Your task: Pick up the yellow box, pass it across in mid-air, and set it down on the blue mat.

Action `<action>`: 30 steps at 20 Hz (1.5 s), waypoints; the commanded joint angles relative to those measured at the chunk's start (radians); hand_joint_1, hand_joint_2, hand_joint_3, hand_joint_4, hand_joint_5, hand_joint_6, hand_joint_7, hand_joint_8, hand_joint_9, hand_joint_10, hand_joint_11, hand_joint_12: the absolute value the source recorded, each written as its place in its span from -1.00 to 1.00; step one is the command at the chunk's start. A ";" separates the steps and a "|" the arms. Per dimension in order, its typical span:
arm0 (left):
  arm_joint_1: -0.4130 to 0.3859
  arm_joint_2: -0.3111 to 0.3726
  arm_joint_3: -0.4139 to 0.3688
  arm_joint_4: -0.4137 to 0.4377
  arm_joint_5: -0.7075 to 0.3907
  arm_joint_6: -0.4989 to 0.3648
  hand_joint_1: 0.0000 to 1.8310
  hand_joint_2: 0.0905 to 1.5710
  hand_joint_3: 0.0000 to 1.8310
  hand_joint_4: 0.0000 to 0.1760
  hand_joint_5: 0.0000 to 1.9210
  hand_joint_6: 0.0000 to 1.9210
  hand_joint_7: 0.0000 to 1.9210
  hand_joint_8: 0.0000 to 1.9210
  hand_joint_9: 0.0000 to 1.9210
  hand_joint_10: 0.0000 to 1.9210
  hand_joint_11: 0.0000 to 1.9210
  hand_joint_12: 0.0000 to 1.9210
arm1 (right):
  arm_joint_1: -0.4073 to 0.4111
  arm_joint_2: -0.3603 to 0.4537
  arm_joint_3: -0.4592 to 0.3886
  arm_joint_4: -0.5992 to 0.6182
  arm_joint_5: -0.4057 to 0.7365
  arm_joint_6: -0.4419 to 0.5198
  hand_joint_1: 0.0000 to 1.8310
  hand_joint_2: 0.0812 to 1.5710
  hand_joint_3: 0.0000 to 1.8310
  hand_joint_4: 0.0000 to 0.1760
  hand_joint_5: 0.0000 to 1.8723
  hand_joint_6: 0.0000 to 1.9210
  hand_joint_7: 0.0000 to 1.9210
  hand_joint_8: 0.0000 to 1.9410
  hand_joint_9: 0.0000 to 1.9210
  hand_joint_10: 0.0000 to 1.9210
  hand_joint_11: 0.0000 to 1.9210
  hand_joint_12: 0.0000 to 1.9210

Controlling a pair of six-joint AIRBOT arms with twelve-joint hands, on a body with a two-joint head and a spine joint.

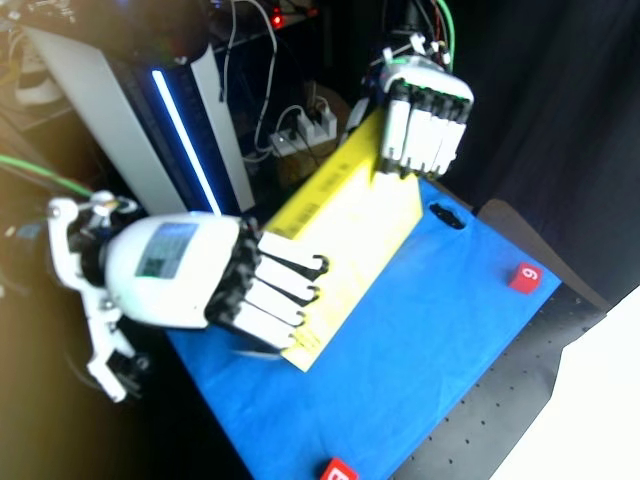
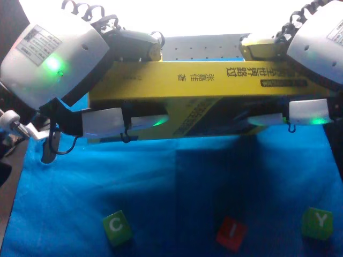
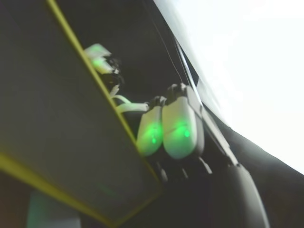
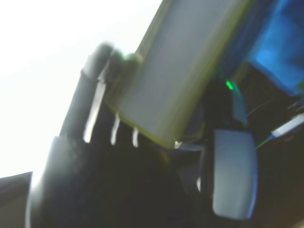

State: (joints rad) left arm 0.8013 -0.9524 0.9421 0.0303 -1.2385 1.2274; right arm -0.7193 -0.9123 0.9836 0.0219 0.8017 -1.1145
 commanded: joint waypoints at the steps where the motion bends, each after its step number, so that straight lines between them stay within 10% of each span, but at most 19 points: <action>1: -0.020 -0.002 -0.018 -0.010 -0.230 -0.090 0.28 0.57 -1.00 0.38 0.37 1.00 0.63 1.00 0.53 1.00 0.58 1.00 | 0.017 -0.003 0.015 0.062 0.069 -0.027 0.67 0.49 -0.94 -1.00 0.29 1.00 0.54 1.00 0.65 1.00 0.74 1.00; 11: -0.019 0.003 -0.016 -0.029 -0.182 -0.090 0.22 0.60 -0.99 0.04 0.37 1.00 0.64 1.00 0.52 1.00 0.58 1.00 | 0.077 0.002 0.035 0.054 0.053 -0.028 0.58 0.51 -0.92 -1.00 0.27 1.00 0.49 1.00 0.63 1.00 0.70 1.00; 12: -0.018 0.003 -0.015 -0.034 -0.176 -0.090 -0.39 0.27 -1.00 -0.08 -0.95 -0.87 -0.94 -0.88 -0.94 -0.91 -0.94 -0.90 | 0.082 0.003 0.035 0.052 0.053 -0.028 0.55 0.52 -0.91 -1.00 0.29 1.00 0.49 1.00 0.61 1.00 0.69 1.00; 13: -0.014 0.004 -0.015 -0.042 -0.175 -0.090 -0.39 0.27 -1.00 -0.08 -0.95 -0.87 -0.94 -0.88 -0.94 -0.91 -0.94 -0.90 | 0.085 0.005 0.035 0.049 0.053 -0.028 0.55 0.52 -0.91 -1.00 0.29 1.00 0.49 1.00 0.61 1.00 0.69 1.00; 15: -0.006 0.010 -0.014 -0.063 -0.179 -0.090 -0.49 0.21 -1.00 0.74 -1.00 -1.00 -1.00 -1.00 -1.00 -1.00 -1.00 -1.00 | 0.091 0.010 0.035 0.046 0.054 -0.028 0.51 0.52 -0.91 -1.00 0.29 1.00 0.46 1.00 0.57 1.00 0.66 1.00; 17: 0.002 0.017 -0.015 -0.078 -0.186 -0.090 -0.50 0.14 -1.00 0.99 -1.00 -1.00 -1.00 -1.00 -1.00 -1.00 -1.00 -1.00 | 0.094 0.014 0.034 0.045 0.054 -0.028 0.55 0.49 -0.91 -1.00 0.26 1.00 0.42 1.00 0.53 1.00 0.62 1.00; 22: 0.034 0.050 -0.018 -0.118 -0.191 -0.089 -0.47 0.24 -0.98 0.31 -1.00 -1.00 -1.00 -1.00 -1.00 -1.00 -1.00 -1.00 | 0.094 0.050 0.016 0.043 0.054 -0.028 0.55 0.38 -0.76 -1.00 0.22 1.00 0.36 1.00 0.48 1.00 0.57 1.00; 30: 0.124 0.146 -0.065 -0.227 -0.249 -0.021 -0.47 0.35 -0.99 -0.10 -1.00 -1.00 -1.00 -1.00 -1.00 -1.00 -1.00 -1.00 | 0.094 0.198 -0.078 0.015 0.055 -0.028 0.75 0.27 -0.72 -1.00 0.29 1.00 0.48 1.00 0.59 1.00 0.65 1.00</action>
State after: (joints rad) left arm 0.9363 -0.8101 0.8776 -0.1959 -1.3521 1.2064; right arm -0.6464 -0.7113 0.9020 0.0292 0.7200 -1.1458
